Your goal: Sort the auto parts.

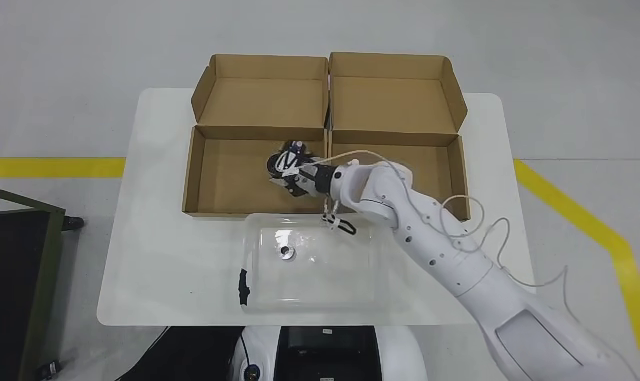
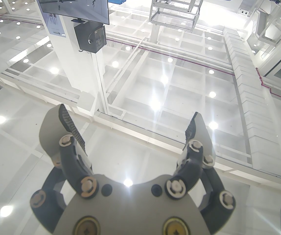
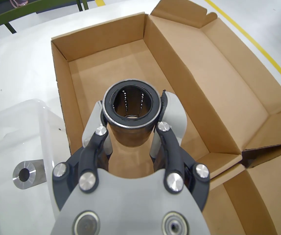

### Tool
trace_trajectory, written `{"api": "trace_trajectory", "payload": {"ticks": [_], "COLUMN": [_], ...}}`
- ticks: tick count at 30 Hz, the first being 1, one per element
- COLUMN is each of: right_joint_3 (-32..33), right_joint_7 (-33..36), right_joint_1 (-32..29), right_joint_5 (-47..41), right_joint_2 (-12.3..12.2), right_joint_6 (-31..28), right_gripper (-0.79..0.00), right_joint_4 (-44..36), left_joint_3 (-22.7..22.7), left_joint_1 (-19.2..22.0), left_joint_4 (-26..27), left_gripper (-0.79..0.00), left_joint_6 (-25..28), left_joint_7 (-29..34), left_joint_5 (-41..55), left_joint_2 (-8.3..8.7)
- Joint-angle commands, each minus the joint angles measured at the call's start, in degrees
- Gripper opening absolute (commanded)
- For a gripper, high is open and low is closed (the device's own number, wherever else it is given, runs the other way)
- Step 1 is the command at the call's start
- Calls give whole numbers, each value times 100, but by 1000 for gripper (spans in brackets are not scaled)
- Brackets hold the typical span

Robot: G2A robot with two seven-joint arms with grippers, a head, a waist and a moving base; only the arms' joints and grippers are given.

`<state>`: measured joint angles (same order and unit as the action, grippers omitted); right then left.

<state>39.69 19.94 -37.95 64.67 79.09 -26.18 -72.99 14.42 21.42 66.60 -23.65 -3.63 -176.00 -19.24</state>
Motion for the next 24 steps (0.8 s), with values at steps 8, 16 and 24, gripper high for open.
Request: {"api": "trace_trajectory", "payload": {"ticks": [8,16,24], "right_joint_3": [-68,-124,-113], "right_joint_7": [545,911,1040], "right_joint_1": [17,70,71], "right_joint_5": [-32,-140,-233], "right_joint_2": [80,167,229], "right_joint_6": [-29,-62,-89], "right_gripper": [-785,-717,-462], "right_joint_4": [92,274,419], "left_joint_3": [0,0,0], "left_joint_1": [0,0,0], "left_joint_4": [0,0,0], "left_gripper": [0,0,0], "left_joint_6": [0,0,0], "left_joint_7": [0,0,0], "left_joint_5": [0,0,0], "left_joint_2": [0,0,0]}}
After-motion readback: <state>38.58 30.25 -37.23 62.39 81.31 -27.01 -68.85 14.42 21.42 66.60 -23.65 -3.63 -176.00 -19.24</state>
